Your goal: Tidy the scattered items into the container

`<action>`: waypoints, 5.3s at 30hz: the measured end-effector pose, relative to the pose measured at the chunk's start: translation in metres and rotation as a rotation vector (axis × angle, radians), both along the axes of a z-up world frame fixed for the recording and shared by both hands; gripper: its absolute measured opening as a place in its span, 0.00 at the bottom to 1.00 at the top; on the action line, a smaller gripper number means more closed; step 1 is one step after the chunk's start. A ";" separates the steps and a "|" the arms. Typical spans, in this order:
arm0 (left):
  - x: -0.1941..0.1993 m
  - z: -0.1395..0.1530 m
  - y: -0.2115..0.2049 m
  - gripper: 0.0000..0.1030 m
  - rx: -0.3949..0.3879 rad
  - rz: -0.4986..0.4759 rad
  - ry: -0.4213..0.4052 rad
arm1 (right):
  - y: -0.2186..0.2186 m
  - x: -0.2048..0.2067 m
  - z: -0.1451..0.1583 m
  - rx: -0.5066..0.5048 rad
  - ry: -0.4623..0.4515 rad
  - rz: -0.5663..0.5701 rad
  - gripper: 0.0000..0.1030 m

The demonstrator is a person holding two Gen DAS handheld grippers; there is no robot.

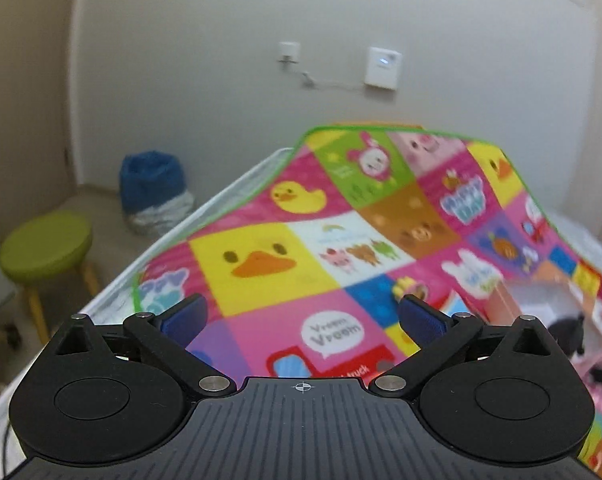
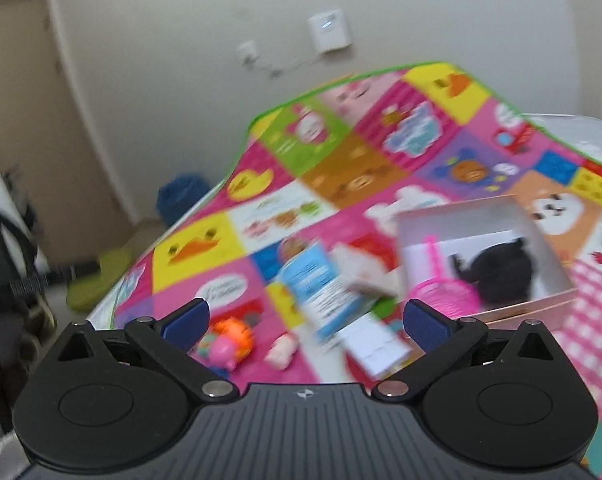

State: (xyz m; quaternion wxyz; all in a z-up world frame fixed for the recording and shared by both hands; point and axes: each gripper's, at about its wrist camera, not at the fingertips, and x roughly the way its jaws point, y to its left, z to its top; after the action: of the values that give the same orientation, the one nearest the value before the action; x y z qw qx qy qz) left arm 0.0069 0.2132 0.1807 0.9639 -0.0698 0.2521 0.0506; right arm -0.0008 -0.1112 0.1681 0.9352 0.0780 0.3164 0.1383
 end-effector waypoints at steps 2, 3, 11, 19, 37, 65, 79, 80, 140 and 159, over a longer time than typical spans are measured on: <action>0.001 -0.003 0.009 1.00 -0.018 0.017 0.000 | 0.028 0.006 -0.013 -0.087 0.020 0.030 0.91; 0.001 -0.006 0.012 1.00 -0.025 0.017 0.004 | 0.041 0.011 -0.021 -0.134 0.031 0.058 0.79; 0.000 -0.020 0.026 1.00 -0.022 -0.057 0.047 | 0.089 0.083 -0.085 -0.187 0.179 0.007 0.52; 0.012 -0.044 -0.007 1.00 0.040 -0.212 0.121 | 0.090 0.120 -0.131 -0.188 0.340 0.015 0.24; 0.038 -0.106 -0.143 1.00 0.117 -0.412 0.319 | -0.057 -0.037 -0.063 0.086 0.274 -0.258 0.24; 0.086 -0.153 -0.109 0.77 0.172 -0.240 0.350 | -0.050 -0.051 -0.076 0.018 0.205 -0.277 0.25; 0.002 -0.143 -0.163 0.81 -0.091 -0.469 0.582 | -0.117 -0.025 -0.051 0.081 0.430 -0.303 0.54; -0.002 -0.146 -0.172 0.84 -0.021 -0.499 0.574 | -0.114 -0.022 -0.052 0.057 0.459 -0.278 0.54; -0.004 -0.136 -0.169 1.00 -0.020 -0.556 0.482 | -0.099 -0.095 -0.037 0.105 0.285 -0.304 0.42; -0.023 -0.137 -0.192 0.98 0.255 -0.526 0.351 | -0.147 -0.124 -0.071 0.520 0.182 -0.373 0.44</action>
State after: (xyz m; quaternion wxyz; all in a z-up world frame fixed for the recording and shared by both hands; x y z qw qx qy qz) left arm -0.0158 0.0211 0.0440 0.8868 0.1285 0.4151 -0.1574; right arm -0.1252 -0.2580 0.0967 0.8611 0.3828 0.3328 0.0332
